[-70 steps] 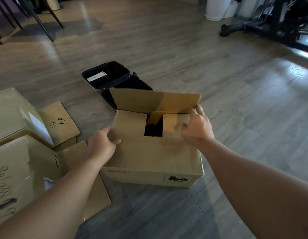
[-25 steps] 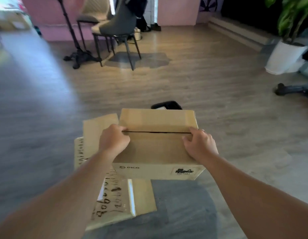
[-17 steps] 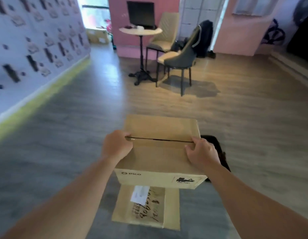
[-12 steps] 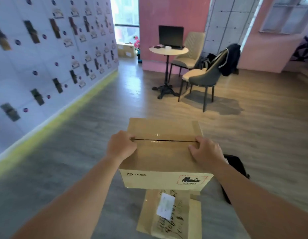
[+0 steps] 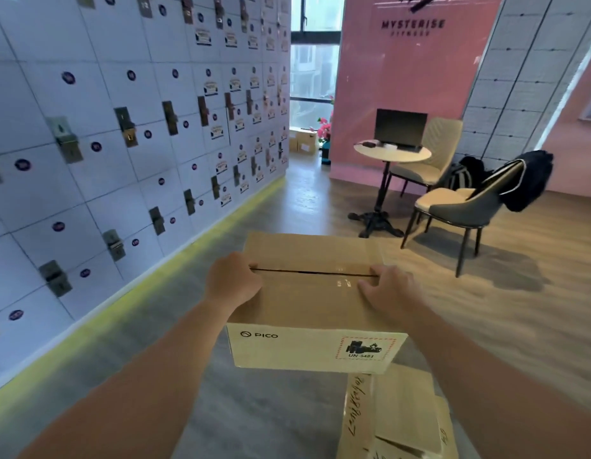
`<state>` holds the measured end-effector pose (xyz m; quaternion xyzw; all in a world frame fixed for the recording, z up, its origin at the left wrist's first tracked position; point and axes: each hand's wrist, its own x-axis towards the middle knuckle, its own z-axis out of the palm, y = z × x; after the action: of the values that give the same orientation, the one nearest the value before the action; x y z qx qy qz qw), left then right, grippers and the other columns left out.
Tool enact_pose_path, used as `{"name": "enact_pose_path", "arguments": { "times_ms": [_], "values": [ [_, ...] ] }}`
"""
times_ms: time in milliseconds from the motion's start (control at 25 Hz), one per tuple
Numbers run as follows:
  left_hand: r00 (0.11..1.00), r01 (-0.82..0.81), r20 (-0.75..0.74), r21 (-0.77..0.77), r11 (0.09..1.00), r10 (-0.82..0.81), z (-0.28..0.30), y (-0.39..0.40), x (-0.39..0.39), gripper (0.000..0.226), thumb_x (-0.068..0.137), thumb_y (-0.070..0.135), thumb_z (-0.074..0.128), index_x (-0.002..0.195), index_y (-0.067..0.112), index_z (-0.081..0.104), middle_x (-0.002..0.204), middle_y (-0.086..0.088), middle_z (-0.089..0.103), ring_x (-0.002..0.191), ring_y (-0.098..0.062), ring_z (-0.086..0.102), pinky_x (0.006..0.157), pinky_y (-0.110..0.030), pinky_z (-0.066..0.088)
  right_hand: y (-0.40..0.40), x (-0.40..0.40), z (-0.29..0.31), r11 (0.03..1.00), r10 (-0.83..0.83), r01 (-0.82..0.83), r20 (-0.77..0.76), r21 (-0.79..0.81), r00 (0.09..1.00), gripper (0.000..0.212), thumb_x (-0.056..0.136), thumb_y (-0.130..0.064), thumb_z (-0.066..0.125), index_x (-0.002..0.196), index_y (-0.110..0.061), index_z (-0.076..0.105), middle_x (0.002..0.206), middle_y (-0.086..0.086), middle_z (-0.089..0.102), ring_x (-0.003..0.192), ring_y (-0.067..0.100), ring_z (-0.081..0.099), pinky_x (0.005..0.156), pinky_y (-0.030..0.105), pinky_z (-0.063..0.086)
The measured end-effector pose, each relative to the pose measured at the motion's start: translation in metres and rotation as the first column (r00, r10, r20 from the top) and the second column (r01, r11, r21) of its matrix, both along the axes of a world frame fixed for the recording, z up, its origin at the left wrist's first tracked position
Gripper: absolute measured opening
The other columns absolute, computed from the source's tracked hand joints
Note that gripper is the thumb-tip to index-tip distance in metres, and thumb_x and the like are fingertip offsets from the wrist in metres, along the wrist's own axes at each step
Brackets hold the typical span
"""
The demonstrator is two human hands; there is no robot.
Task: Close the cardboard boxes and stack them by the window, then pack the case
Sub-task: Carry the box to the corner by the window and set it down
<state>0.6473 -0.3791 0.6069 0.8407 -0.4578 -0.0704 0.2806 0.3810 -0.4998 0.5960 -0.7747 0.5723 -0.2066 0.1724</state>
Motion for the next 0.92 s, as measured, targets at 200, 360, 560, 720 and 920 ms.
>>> {"name": "enact_pose_path", "arguments": {
  "times_ms": [200,360,560,720,920],
  "values": [
    [1.0,-0.011,0.008,0.004,1.0,0.011,-0.001,-0.081,0.08,0.019,0.079,0.011,0.056,0.081,0.03,0.058,0.085,0.001,0.062,0.077,-0.021,0.053,0.074,-0.034,0.049,-0.085,0.084,-0.003,0.998,0.064,-0.063,-0.056,0.02,0.996,0.032,0.092,-0.041,0.059,0.111,-0.018,0.069,0.091,0.006,0.065,0.083,0.024,0.054,0.072,0.034,0.045],
    [0.999,-0.053,0.001,-0.029,0.998,0.053,0.011,-0.187,0.156,0.033,0.081,0.016,0.058,0.108,0.024,0.075,0.111,0.002,0.073,0.102,-0.026,0.064,0.079,-0.028,0.043,-0.186,0.158,0.004,0.997,0.079,-0.079,-0.023,0.019,0.997,0.035,0.092,-0.043,0.059,0.114,-0.017,0.068,0.093,0.007,0.068,0.088,0.028,0.062,0.082,0.04,0.053],
    [0.998,-0.067,-0.006,-0.071,0.995,0.066,0.023,-0.303,0.238,0.039,0.083,0.017,0.058,0.119,0.021,0.073,0.115,-0.001,0.073,0.104,-0.025,0.066,0.08,-0.029,0.048,-0.308,0.238,0.026,0.991,0.134,-0.134,-0.014,0.012,0.991,0.025,0.093,-0.041,0.058,0.106,-0.02,0.065,0.083,0.001,0.067,0.071,0.018,0.06,0.061,0.032,0.051],
    [0.998,-0.058,0.028,-0.079,0.995,0.06,0.02,-0.408,0.312,0.037,0.084,0.015,0.058,0.117,0.021,0.073,0.113,-0.002,0.073,0.098,-0.024,0.066,0.078,-0.029,0.048,-0.415,0.31,0.031,0.987,0.149,-0.151,-0.031,-0.051,0.988,0.027,0.092,-0.039,0.06,0.105,-0.017,0.071,0.07,-0.008,0.06,0.061,0.005,0.053,0.047,0.02,0.033],
    [0.998,-0.016,0.062,-0.101,0.995,0.022,0.016,-0.556,0.415,0.031,0.082,0.014,0.058,0.104,0.024,0.078,0.1,0.0,0.073,0.076,-0.015,0.057,0.059,-0.019,0.034,-0.558,0.41,0.027,0.992,0.118,-0.12,-0.055,-0.042,0.992,0.031,0.09,-0.043,0.06,0.106,-0.018,0.07,0.074,-0.006,0.064,0.068,0.016,0.06,0.058,0.031,0.047]
  ]
}}
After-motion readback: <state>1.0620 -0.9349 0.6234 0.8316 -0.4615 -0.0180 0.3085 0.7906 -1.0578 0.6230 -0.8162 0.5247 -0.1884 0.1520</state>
